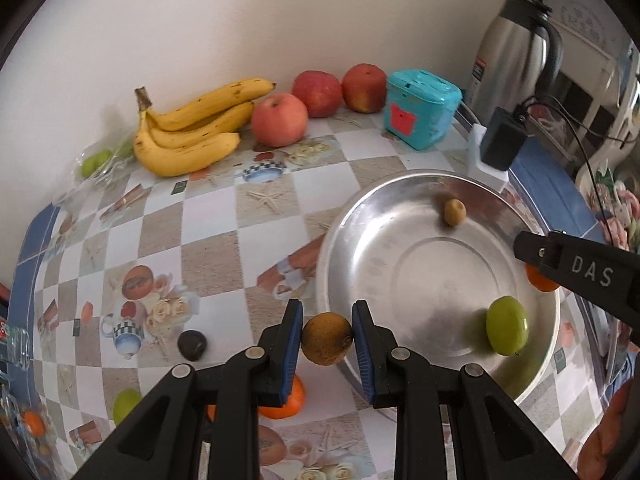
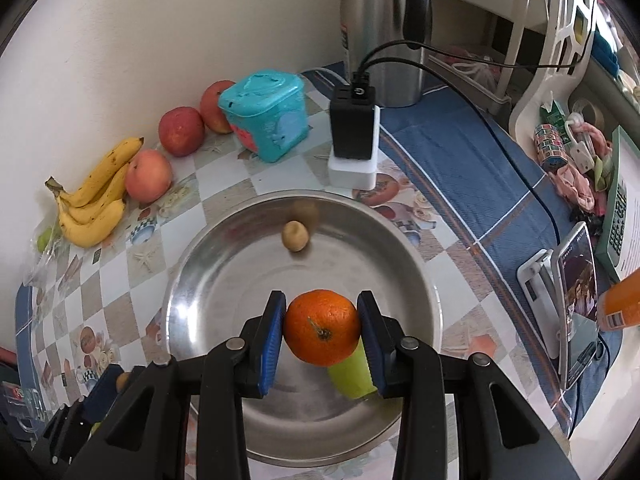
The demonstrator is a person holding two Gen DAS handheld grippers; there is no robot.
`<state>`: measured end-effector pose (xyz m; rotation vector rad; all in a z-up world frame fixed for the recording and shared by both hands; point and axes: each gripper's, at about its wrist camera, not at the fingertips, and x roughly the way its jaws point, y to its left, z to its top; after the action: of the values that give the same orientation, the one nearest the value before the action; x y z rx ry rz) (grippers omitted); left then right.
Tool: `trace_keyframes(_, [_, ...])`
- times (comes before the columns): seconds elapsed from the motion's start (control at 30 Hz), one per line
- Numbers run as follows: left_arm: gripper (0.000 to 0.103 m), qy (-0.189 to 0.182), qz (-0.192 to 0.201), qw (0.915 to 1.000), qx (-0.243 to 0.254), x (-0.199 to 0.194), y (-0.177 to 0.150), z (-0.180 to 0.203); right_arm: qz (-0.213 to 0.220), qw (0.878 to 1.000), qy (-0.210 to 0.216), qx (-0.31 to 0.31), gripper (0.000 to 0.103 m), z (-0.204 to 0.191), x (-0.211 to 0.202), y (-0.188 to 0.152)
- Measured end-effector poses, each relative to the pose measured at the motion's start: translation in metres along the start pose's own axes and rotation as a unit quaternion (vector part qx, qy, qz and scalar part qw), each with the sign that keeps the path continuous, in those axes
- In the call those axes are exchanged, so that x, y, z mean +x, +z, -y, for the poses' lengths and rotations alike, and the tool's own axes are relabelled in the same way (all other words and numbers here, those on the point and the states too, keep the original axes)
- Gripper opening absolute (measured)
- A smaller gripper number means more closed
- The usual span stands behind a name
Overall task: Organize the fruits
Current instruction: 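Carry kiwi and orange over the steel plate and open both grippers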
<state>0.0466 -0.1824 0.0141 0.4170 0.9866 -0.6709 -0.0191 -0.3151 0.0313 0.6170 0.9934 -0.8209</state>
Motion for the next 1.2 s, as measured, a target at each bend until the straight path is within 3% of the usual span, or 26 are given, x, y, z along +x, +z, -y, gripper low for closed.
trace_keyframes(0.33, [0.028, 0.0, -0.012, 0.9998, 0.013, 0.009, -0.003, 0.014, -0.022, 1.0, 0.005, -0.002, 0.039, 0.007, 0.014, 0.0])
trace_keyframes(0.5, [0.029, -0.001, -0.014, 0.9998, 0.011, 0.01, -0.002, 0.014, -0.032, 0.999, 0.028, 0.002, 0.039, 0.006, 0.017, 0.002])
trace_keyframes(0.77, [0.038, -0.002, -0.014, 0.9999, 0.002, 0.009, 0.0, 0.007, -0.018, 0.999, 0.035, -0.014, 0.04, -0.002, 0.008, 0.003])
trace_keyframes(0.9, [0.052, -0.001, -0.016, 0.9998, -0.009, 0.01, 0.001, 0.0, -0.011, 0.999, 0.039, -0.023, 0.045, -0.006, 0.005, 0.004])
trace_keyframes(1.2, [0.058, 0.008, -0.024, 0.9988, -0.041, 0.013, 0.002, -0.022, -0.014, 0.998, 0.047, -0.043, 0.045, -0.008, 0.01, 0.003])
